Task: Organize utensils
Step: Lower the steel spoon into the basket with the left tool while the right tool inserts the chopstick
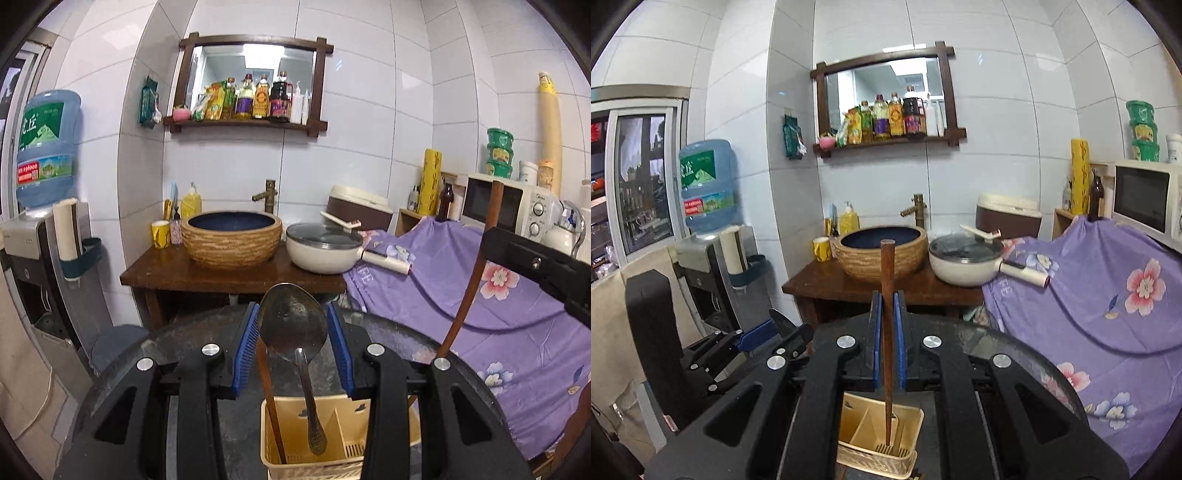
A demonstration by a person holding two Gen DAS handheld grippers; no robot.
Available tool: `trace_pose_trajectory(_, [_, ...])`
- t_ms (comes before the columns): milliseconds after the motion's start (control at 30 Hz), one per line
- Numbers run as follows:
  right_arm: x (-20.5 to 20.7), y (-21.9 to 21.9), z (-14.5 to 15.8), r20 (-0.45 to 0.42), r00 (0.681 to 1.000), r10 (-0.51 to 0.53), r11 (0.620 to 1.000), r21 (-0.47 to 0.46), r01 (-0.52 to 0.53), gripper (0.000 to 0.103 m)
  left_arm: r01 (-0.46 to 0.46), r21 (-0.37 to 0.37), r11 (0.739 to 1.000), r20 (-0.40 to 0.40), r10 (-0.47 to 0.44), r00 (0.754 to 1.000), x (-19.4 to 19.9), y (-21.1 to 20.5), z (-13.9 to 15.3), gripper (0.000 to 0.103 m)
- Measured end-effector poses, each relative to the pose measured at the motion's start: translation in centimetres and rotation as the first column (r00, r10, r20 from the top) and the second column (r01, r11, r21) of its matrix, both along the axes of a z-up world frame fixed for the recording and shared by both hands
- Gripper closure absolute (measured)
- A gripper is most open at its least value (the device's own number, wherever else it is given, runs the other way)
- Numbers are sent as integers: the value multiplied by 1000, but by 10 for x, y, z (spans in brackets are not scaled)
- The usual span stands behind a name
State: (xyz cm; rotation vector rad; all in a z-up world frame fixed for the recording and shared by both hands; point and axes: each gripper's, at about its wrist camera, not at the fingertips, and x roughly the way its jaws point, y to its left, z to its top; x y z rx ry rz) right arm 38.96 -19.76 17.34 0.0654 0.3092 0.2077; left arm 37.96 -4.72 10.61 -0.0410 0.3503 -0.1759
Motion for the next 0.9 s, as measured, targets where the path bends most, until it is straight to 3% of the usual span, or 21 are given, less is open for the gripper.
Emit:
trace_pose_trajectory(400, [15, -4, -63, -108, 994, 7, 999, 37, -3, 96, 35, 60, 998, -89, -30, 996, 8, -7, -60, 66])
trace_pose_trajectory(800, [22, -14, -72, -134, 991, 2, 998, 70, 7, 96, 71, 94, 993, -129, -59, 990, 11, -12, -86, 66])
trace_pose_trajectory(867, [23, -17, -74, -138, 990, -10, 997, 77, 21, 96, 76, 92, 993, -114, -65, 991, 8, -13, -85, 61])
trace_pose_trajectory(900, [23, -17, -75, -143, 990, -16, 997, 73, 26, 95, 75, 93, 993, -101, -65, 993, 5, -13, -83, 52])
